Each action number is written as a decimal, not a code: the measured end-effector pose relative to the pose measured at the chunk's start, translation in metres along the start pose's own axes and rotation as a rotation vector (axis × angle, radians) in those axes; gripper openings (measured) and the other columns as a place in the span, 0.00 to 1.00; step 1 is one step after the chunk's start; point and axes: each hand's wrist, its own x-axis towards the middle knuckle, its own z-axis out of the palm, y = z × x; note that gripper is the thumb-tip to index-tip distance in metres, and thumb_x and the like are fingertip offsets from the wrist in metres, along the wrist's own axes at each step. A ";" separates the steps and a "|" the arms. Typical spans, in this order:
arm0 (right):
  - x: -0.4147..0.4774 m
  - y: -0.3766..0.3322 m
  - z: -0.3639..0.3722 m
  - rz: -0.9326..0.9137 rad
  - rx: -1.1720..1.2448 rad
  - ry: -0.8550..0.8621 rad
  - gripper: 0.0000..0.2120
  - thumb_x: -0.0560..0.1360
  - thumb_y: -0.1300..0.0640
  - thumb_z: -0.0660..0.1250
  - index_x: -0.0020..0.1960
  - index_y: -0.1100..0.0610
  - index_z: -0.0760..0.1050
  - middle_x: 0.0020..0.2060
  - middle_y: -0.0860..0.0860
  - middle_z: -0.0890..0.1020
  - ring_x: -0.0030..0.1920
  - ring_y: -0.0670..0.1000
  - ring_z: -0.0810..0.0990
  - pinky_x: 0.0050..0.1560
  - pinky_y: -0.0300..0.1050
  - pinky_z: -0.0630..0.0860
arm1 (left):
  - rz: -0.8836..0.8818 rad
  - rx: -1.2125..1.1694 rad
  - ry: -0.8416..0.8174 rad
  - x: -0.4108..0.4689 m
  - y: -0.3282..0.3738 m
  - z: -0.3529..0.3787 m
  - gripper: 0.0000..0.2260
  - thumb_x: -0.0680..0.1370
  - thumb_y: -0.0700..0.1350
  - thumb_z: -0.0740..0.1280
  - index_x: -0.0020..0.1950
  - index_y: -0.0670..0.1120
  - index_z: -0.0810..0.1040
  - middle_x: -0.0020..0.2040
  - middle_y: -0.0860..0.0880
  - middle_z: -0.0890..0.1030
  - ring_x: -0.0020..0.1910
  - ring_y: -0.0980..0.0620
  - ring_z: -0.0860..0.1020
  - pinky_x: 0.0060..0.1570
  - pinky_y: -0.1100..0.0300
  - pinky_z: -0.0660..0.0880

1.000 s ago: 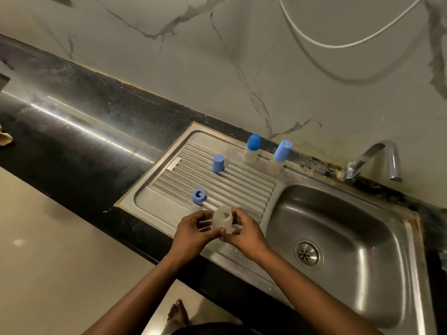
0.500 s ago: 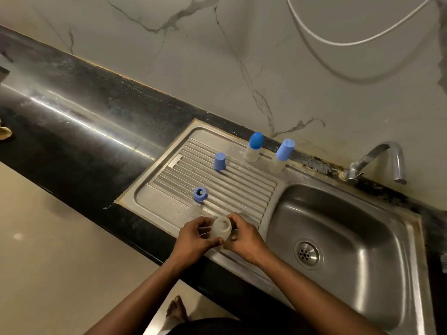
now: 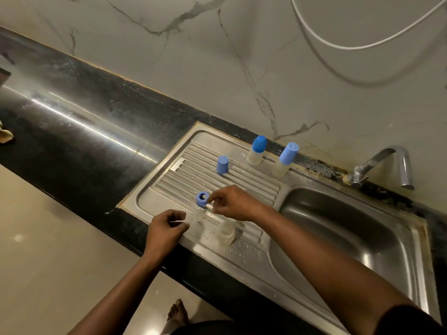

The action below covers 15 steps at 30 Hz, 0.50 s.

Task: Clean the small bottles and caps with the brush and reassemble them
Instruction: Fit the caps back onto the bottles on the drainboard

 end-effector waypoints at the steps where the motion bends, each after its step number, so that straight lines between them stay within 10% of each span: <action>1: 0.009 -0.007 0.001 -0.003 -0.030 -0.042 0.17 0.76 0.53 0.74 0.64 0.49 0.82 0.47 0.45 0.85 0.48 0.45 0.83 0.57 0.47 0.81 | 0.002 0.001 0.016 0.002 0.001 -0.003 0.11 0.76 0.36 0.77 0.56 0.48 0.85 0.54 0.51 0.86 0.49 0.56 0.86 0.49 0.58 0.83; 9: 0.053 -0.019 0.032 0.000 -0.241 -0.162 0.14 0.71 0.50 0.76 0.56 0.46 0.84 0.52 0.46 0.85 0.50 0.48 0.84 0.55 0.52 0.83 | -0.012 0.005 0.063 0.015 0.000 -0.018 0.12 0.75 0.37 0.78 0.56 0.49 0.85 0.53 0.53 0.86 0.48 0.59 0.86 0.50 0.54 0.84; 15: 0.030 -0.011 -0.003 0.069 0.132 0.060 0.07 0.73 0.49 0.76 0.49 0.50 0.84 0.41 0.45 0.86 0.46 0.42 0.85 0.54 0.46 0.83 | 0.043 0.064 0.014 0.031 0.010 -0.012 0.14 0.76 0.38 0.77 0.60 0.49 0.84 0.56 0.54 0.85 0.53 0.56 0.84 0.49 0.56 0.84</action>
